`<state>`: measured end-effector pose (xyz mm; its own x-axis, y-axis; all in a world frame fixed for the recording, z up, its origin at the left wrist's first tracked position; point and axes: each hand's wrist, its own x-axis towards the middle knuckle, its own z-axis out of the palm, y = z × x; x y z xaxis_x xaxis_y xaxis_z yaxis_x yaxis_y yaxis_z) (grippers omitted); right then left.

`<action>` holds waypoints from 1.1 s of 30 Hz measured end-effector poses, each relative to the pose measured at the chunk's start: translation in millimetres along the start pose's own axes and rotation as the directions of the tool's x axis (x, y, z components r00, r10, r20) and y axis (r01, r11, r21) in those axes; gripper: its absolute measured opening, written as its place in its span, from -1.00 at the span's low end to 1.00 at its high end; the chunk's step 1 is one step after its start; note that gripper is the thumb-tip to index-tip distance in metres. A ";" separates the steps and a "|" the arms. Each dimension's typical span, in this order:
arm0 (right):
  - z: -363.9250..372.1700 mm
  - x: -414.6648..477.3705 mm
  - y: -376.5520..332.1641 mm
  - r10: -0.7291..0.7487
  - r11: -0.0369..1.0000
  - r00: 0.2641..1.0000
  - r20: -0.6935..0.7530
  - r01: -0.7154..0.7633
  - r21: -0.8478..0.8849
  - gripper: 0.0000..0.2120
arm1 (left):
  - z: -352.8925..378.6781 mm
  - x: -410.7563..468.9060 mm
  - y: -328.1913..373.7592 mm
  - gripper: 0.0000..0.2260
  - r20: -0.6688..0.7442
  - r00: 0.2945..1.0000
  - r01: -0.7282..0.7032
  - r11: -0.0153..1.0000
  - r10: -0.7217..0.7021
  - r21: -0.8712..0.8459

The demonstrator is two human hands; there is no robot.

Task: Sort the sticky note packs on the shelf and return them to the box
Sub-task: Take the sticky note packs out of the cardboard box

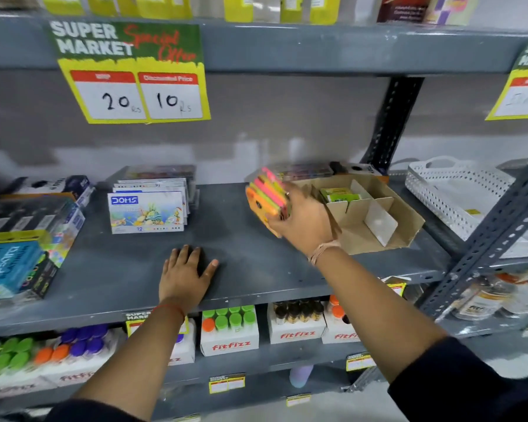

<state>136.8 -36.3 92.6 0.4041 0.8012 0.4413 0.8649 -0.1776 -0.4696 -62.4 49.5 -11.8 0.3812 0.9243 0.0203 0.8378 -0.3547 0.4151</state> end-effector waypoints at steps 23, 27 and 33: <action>46.8 -36.6 21.6 -0.045 0.938 0.952 0.303 0.144 -0.314 -0.36 | -1.7 0.9 -8.3 -0.40 0.038 0.997 -0.067 0.997 0.066 0.032; 14.9 -3.2 18.8 0.030 0.993 0.973 0.230 -0.054 0.101 -0.38 | -0.7 2.8 -14.3 -0.41 0.068 0.995 -0.087 0.990 0.079 0.113; 19.0 25.8 16.0 0.080 0.965 0.651 0.755 0.140 -0.223 -0.23 | 1.6 2.0 -20.2 -0.41 0.085 0.993 -0.099 0.982 0.086 0.161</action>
<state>155.4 -7.6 82.0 0.1075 0.9387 -0.3277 0.9573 -0.1866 -0.2206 -77.9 58.3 -21.5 0.4834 0.8751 -0.0211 0.8480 -0.4622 0.2592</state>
